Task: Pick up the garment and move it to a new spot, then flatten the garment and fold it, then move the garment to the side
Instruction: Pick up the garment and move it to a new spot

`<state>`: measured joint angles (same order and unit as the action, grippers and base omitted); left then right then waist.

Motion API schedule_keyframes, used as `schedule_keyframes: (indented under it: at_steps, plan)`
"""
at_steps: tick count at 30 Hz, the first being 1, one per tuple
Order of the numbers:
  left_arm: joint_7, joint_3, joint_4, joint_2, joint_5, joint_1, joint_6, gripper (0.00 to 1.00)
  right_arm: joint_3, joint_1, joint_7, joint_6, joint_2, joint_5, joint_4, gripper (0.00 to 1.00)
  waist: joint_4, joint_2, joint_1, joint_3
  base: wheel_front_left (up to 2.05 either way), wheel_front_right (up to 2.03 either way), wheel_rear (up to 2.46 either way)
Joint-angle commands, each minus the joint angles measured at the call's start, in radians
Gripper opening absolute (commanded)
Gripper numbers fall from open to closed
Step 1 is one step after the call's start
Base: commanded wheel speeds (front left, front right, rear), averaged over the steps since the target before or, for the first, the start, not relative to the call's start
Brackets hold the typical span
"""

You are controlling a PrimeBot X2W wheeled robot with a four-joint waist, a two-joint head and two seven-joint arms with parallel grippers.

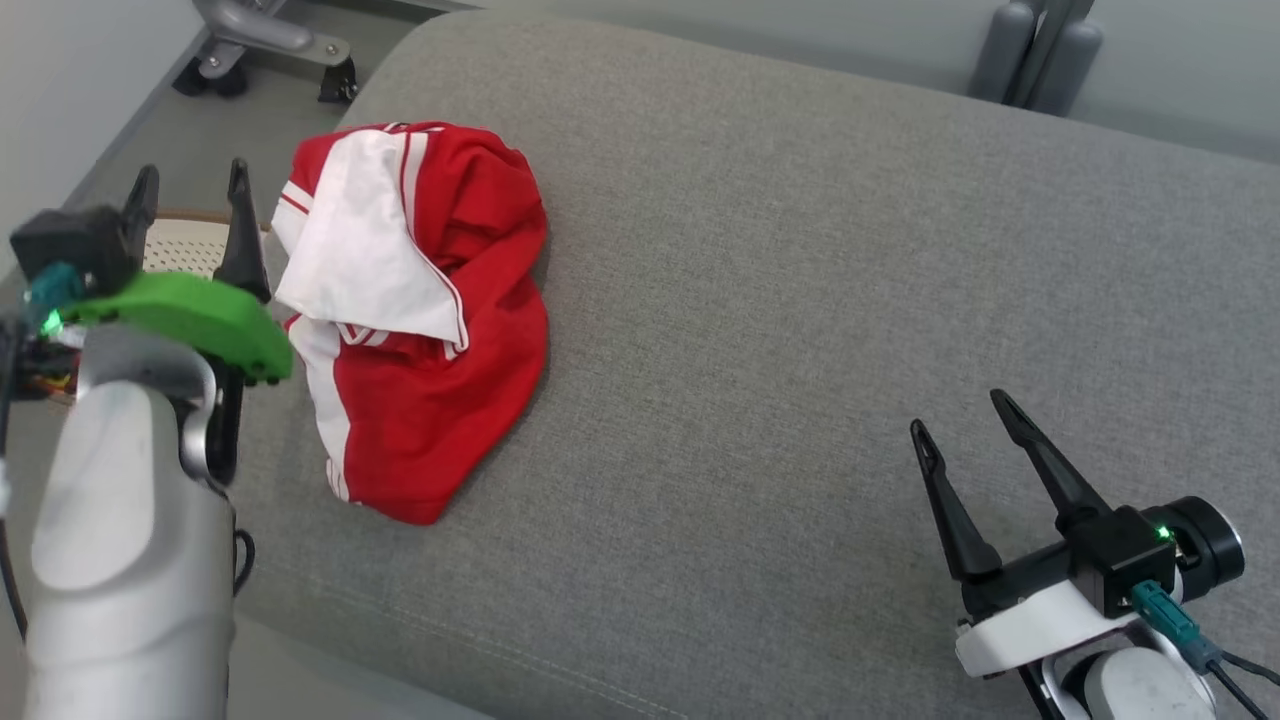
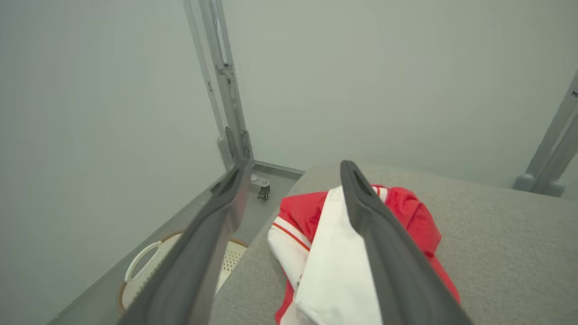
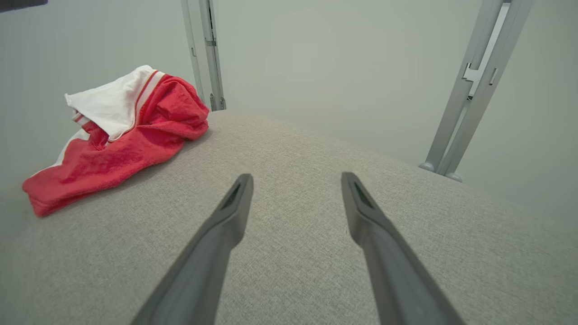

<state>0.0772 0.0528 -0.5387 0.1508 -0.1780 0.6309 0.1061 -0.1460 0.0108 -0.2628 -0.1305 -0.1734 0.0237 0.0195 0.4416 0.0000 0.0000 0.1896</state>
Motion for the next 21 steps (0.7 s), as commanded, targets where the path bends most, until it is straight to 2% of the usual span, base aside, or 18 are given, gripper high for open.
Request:
schedule_keyframes:
  at_steps: [1, 6, 11, 15, 21]
  plan:
    - [-0.055, -0.003, -0.048, 0.011, -0.018, 0.057, 0.007, 1.00, 0.000, 0.021, -0.002, 0.000, -0.015, -0.008, -0.008, 1.00, -0.045, 0.0000, 0.0000, 0.090, 0.00, 0.00, 0.00]
    - [-0.263, 0.011, -0.224, 0.040, -0.103, 0.244, 0.016, 1.00, 0.003, 0.052, -0.002, 0.000, -0.050, -0.010, -0.017, 1.00, -0.090, 0.0000, 0.0000, 0.145, 0.00, 0.00, 0.00]
    - [-0.384, 0.002, -0.337, 0.057, -0.176, 0.322, 0.025, 1.00, 0.019, 0.065, -0.002, 0.000, -0.066, -0.013, -0.025, 1.00, -0.134, 0.0000, 0.0000, 0.189, 0.00, 0.00, 0.00]
    - [-0.413, -0.051, -0.371, 0.059, -0.232, 0.302, 0.025, 1.00, 0.059, 0.063, -0.002, 0.000, -0.048, -0.006, -0.036, 1.00, -0.150, 0.0000, 0.0000, 0.208, 0.00, 0.00, 0.00]
    - [-0.371, -0.130, -0.396, 0.106, -0.278, 0.260, 0.025, 1.00, 0.070, 0.067, -0.002, 0.000, -0.036, -0.008, -0.028, 1.00, -0.164, 0.0000, 0.0000, 0.223, 0.00, 0.00, 0.00]
